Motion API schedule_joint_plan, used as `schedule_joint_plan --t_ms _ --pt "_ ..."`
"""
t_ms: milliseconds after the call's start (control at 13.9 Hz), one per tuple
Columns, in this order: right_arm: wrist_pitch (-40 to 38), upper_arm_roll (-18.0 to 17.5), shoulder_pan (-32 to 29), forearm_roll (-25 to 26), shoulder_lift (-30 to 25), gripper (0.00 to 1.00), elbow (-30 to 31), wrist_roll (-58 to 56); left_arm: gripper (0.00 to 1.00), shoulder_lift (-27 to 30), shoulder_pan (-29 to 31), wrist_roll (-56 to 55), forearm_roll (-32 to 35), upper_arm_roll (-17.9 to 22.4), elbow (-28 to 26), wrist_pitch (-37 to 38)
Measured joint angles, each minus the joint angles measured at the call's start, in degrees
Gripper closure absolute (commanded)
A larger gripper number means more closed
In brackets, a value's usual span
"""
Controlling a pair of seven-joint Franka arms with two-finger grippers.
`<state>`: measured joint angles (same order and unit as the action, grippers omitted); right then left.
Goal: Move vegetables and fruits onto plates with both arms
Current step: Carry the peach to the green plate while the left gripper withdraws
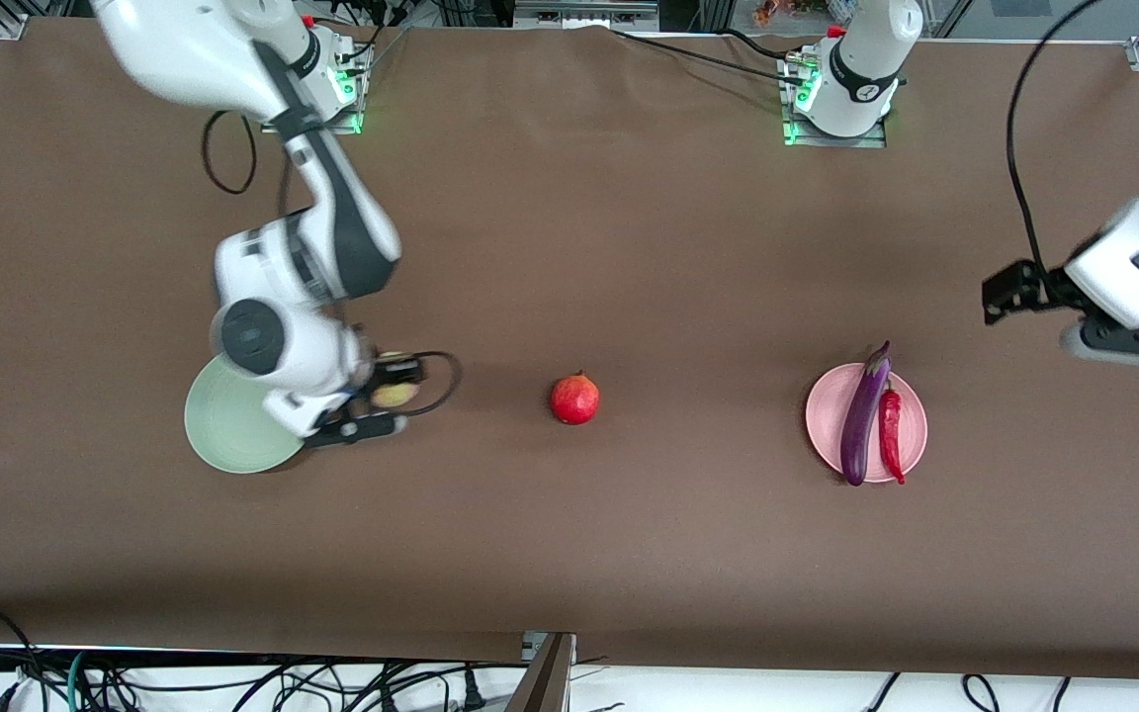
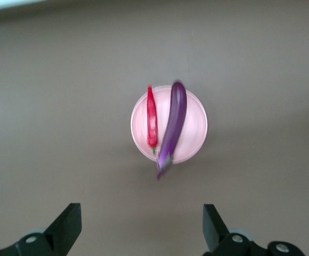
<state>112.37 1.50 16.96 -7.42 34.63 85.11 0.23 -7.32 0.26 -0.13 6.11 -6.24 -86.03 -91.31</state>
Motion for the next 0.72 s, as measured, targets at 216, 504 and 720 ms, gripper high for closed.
schedule_joint_plan --t_ms 216,504,720 --pt "-0.10 0.39 -10.07 0.82 1.27 0.69 0.48 -12.76 0.00 10.05 -2.81 0.19 -0.46 3.34 -12.62 -3.40" --pt "1.80 0.35 -13.76 5.48 4.62 0.69 0.76 -14.36 0.00 11.13 -2.18 0.94 -2.29 4.15 -14.93 -4.33" --pt "3.81 0.35 -14.23 6.26 6.54 0.69 1.06 -14.36 0.00 10.90 -2.19 0.94 -2.36 4.05 -14.92 -4.62"
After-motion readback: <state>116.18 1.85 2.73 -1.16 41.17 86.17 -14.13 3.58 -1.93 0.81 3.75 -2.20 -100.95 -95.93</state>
